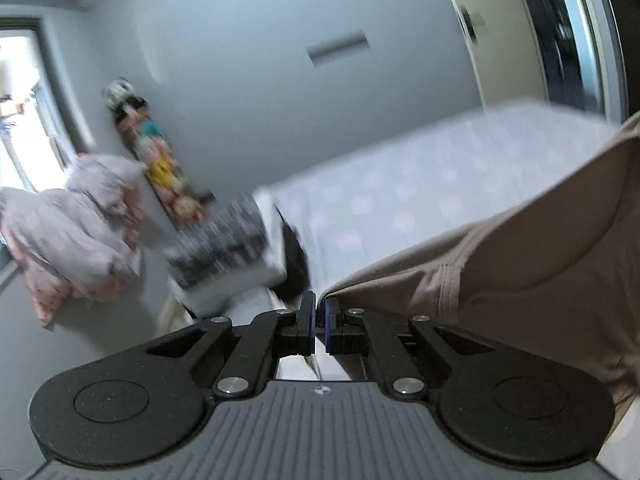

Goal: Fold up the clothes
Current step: 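Lift the shirt by its collar edge with both grippers and shake it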

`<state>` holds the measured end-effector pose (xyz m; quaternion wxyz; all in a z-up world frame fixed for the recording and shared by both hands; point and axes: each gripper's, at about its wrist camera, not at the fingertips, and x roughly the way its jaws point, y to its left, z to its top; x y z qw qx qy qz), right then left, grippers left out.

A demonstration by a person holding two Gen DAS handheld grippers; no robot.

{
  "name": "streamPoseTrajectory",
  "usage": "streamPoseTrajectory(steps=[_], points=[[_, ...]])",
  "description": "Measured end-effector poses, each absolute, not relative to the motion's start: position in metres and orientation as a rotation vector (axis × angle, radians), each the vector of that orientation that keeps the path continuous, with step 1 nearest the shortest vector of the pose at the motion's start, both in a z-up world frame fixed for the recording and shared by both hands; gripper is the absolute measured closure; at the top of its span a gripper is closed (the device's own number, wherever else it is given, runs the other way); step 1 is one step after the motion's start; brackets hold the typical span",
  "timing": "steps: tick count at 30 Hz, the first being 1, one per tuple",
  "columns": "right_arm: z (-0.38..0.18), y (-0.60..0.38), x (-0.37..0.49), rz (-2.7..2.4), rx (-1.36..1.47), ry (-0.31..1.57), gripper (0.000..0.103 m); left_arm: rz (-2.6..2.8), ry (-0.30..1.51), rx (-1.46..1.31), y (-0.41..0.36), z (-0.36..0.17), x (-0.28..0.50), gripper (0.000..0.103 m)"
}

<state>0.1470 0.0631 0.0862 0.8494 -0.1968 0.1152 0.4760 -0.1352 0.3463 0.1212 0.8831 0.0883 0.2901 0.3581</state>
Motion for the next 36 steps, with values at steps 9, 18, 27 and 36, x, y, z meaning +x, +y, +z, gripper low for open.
streamPoseTrajectory(steps=[9,18,27,36], points=[[0.175,0.002,0.103,0.954,-0.229,-0.071,0.099,0.779,0.295,0.193,0.285,0.22,-0.191,0.099],[0.203,-0.057,0.066,0.923,-0.148,-0.157,0.099,0.733,0.118,0.181,0.241,0.253,-0.23,0.099],[0.221,-0.077,0.052,0.894,-0.102,-0.214,0.099,0.714,0.073,0.195,0.225,0.269,-0.236,0.099],[0.198,-0.005,0.107,0.863,-0.152,-0.049,0.099,0.68,0.292,0.107,0.299,0.212,-0.154,0.099]])
